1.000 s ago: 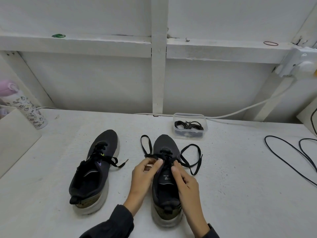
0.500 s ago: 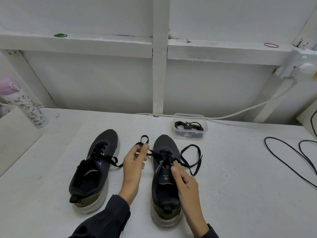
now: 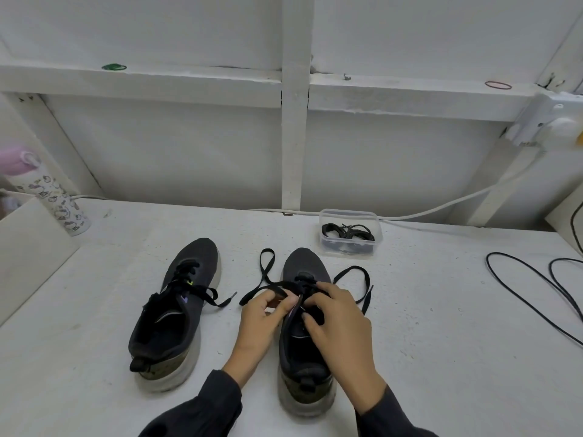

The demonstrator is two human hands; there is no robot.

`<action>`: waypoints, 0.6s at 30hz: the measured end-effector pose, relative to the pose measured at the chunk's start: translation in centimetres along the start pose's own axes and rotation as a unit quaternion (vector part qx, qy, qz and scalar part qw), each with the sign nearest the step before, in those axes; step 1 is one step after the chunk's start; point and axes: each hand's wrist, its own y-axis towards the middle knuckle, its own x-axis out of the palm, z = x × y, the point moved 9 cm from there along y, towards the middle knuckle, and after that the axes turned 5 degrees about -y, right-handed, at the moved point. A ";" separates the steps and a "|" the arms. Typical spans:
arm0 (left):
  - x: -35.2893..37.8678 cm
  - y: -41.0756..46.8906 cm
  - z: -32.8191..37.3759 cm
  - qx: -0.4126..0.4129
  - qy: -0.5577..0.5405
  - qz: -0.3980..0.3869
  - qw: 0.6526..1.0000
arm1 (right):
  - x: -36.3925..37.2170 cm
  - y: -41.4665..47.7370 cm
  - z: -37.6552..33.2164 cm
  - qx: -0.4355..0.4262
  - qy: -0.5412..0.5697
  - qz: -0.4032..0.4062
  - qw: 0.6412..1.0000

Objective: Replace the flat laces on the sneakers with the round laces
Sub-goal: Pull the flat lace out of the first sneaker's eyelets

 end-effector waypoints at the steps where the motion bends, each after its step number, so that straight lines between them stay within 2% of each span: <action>1: -0.1 0.0 -0.2 0.001 0.005 0.007 1.000 | -0.1 0.3 -0.3 -0.004 -0.007 -0.001 1.000; 9: -0.1 0.1 -0.8 0.029 0.074 0.033 0.996 | 1.3 1.1 0.7 0.006 0.071 0.011 0.997; 18: 0.2 0.5 -0.8 0.033 0.140 0.019 0.989 | 1.8 1.1 0.6 -0.019 0.061 0.043 0.997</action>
